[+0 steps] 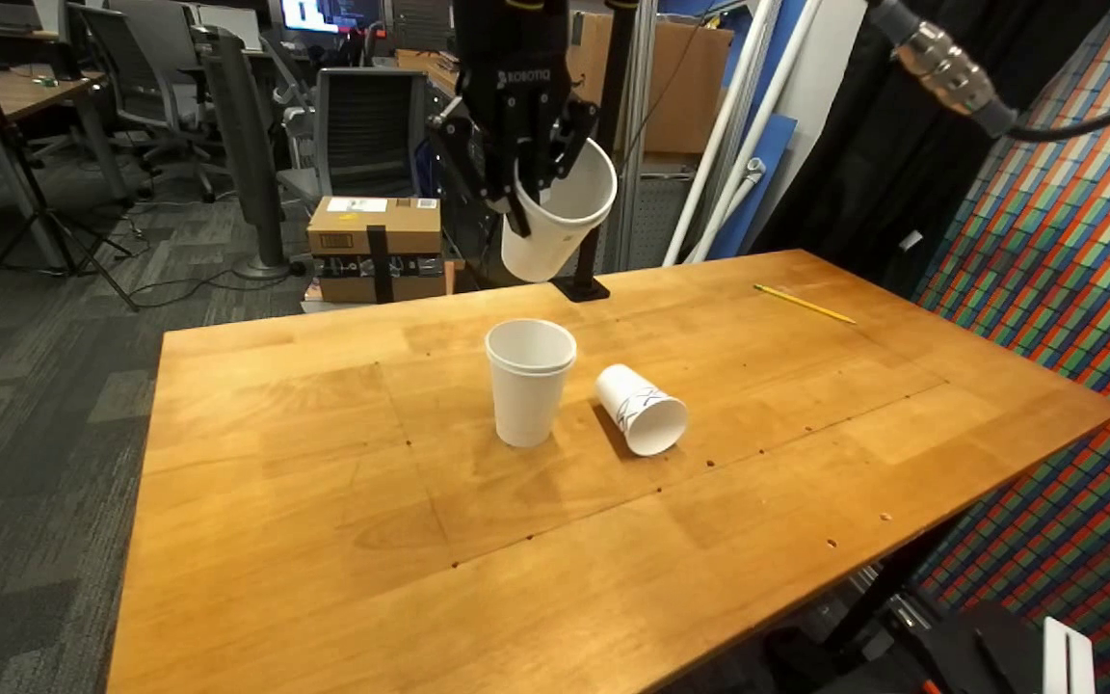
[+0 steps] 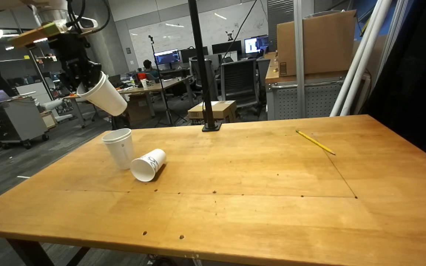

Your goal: Put the right cup in the left cup

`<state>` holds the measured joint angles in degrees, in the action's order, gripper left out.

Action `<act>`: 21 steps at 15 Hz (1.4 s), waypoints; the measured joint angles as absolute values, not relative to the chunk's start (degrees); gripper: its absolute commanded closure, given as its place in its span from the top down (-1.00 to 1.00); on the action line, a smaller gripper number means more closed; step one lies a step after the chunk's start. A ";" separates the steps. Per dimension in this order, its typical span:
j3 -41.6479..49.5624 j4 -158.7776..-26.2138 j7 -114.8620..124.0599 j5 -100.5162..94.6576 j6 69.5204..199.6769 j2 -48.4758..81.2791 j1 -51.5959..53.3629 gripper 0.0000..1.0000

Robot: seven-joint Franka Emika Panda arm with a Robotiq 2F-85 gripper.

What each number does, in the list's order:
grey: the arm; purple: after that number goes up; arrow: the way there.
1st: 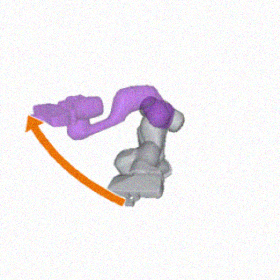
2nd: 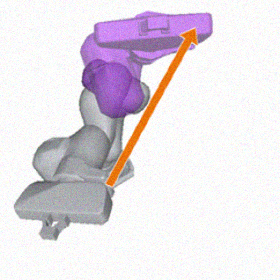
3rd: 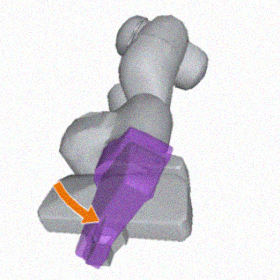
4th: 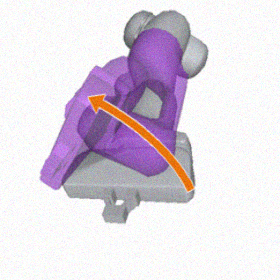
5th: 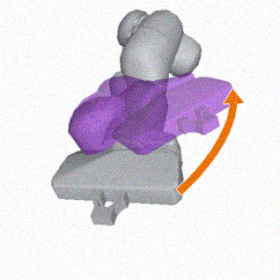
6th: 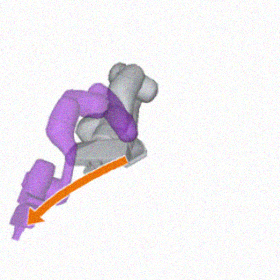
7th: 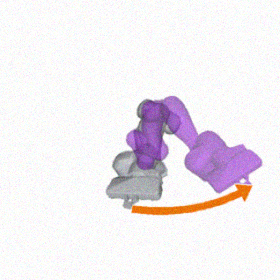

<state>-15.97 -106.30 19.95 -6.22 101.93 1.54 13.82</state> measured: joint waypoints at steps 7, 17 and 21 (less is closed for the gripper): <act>-15.94 -99.59 22.17 -6.23 93.40 9.04 15.65 -1.00; -14.78 -94.15 23.27 -5.02 89.06 13.88 16.13 -0.50; -14.22 -93.24 23.56 -3.89 88.69 14.94 16.14 0.02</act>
